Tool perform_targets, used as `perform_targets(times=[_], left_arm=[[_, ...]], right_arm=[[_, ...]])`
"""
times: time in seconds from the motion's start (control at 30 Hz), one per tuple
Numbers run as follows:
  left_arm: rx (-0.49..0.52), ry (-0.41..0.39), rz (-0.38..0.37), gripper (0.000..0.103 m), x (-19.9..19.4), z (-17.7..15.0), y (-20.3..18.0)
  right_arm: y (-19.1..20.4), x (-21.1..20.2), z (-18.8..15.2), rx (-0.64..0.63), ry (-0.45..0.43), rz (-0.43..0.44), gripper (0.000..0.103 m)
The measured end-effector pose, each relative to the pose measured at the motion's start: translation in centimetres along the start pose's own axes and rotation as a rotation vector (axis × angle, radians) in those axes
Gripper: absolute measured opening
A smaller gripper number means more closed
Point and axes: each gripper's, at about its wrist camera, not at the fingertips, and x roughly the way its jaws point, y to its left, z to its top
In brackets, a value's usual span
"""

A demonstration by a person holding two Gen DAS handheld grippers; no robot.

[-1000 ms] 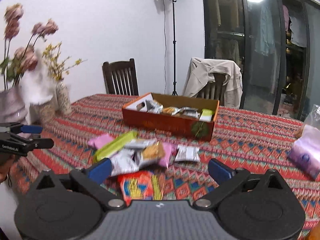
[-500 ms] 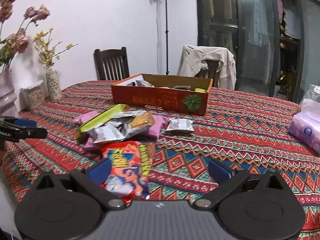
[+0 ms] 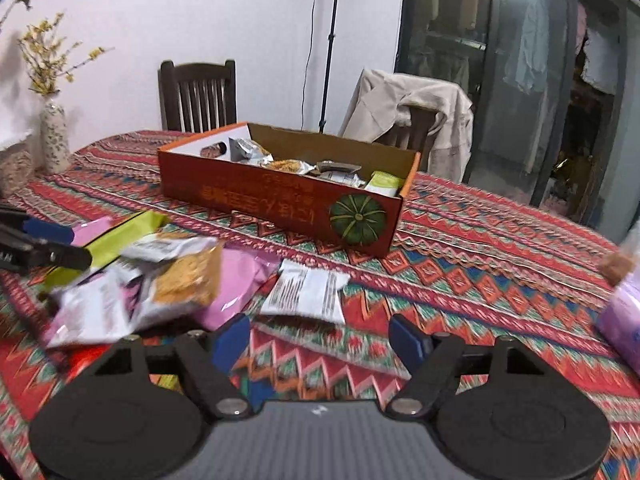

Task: Organize snacks
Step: 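Grasp a green bar with the left tool while the right tool grasps a white packet, then carry both packets into the orange box and open both tools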

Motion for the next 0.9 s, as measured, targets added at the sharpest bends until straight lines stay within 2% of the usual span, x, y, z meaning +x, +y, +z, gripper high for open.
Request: perform_targets(times=[0.1, 0.2, 0.3, 0.37, 0.4, 0.43, 0.47, 0.53, 0.67, 0.8, 0.9], left_arm=[[0.018, -0.005, -0.02, 0.07, 0.8, -0.2, -0.1], [0.065, -0.037, -0.007, 0.052, 0.7, -0.7, -0.5], [0.068, -0.052, -0.028, 0.046, 0.6, -0.9, -0.4], [0.08, -0.063, -0.032, 0.045, 0.5, -1.1, -0.5], [0.08, -0.066, -0.032, 0.047, 0.5, -1.1, -0.4], [0.065, -0.067, -0.031, 0.054, 0.5, -1.1, -0.3], [0.047, -0.066, -0.029, 0.055, 0.6, -1.0, -0.1], [0.049, -0.072, -0.032, 0.055, 0.6, -1.1, 0.1], [0.075, -0.079, -0.019, 0.054, 0.6, -1.3, -0.3], [0.087, -0.079, -0.043, 0.042, 0.5, -1.4, -0.4], [0.09, -0.075, -0.052, 0.041, 0.2, -1.5, -0.5]], right_arm=[[-0.2, 3.2, 1.4, 0.001, 0.036, 0.024, 0.074], [-0.3, 5.7, 2.3, -0.012, 0.048, 0.025, 0.073], [-0.3, 7.7, 2.7, -0.006, 0.058, 0.029, 0.072], [-0.3, 8.5, 2.3, -0.005, 0.077, 0.039, 0.067], [-0.4, 8.6, 2.2, 0.001, 0.071, 0.051, 0.066], [-0.5, 8.6, 2.2, 0.005, 0.074, 0.06, 0.064], [-0.6, 8.6, 2.1, 0.012, 0.076, 0.072, 0.056], [-0.6, 8.5, 2.0, 0.012, 0.07, 0.089, 0.052], [-0.1, 8.0, 1.7, -0.03, 0.052, 0.07, 0.051], [0.1, 7.7, 1.5, -0.046, 0.037, 0.065, 0.05], [0.0, 7.6, 1.5, -0.049, 0.034, 0.064, 0.05]])
